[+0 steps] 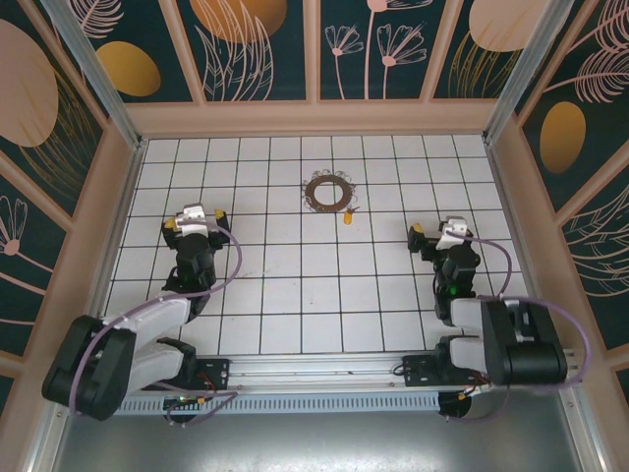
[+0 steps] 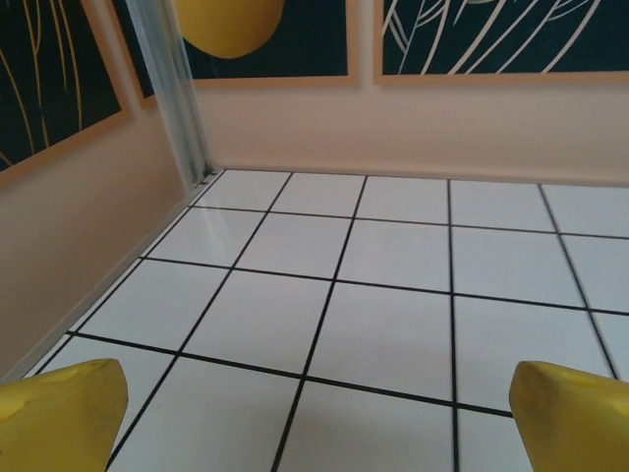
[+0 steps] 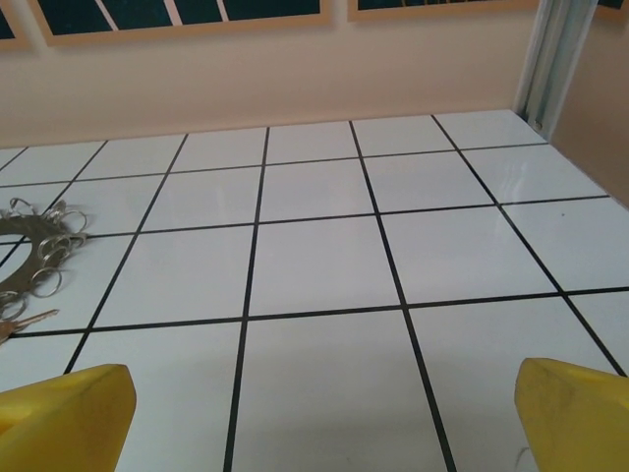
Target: Put the keys on the keyring
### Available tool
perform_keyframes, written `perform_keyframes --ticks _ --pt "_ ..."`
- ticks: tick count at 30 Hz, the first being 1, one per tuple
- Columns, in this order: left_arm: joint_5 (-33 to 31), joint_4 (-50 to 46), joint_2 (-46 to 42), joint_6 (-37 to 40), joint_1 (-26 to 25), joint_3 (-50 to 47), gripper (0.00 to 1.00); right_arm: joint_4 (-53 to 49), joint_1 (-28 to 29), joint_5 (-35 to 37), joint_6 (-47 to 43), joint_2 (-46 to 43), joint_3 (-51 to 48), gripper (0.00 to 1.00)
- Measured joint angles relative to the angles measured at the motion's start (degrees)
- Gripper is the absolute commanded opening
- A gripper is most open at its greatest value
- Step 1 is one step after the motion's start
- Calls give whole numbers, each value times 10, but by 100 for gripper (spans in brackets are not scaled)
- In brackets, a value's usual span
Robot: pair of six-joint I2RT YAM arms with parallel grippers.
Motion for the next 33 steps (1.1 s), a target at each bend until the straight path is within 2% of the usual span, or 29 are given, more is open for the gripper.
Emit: perform_keyframes --ticks 6,11,16,22,33 --pt "25 122 99 47 35 -14 99 102 -25 -26 13 124 16 99" --pt "83 199 134 56 76 -40 99 101 -32 -32 23 129 45 99" --pt "139 273 158 31 131 -63 99 101 -32 -22 30 129 59 99" --pt "190 253 181 2 166 -34 99 101 -32 -12 33 129 59 99" --pt "211 251 181 -7 167 -32 99 101 -31 -13 32 129 59 99"
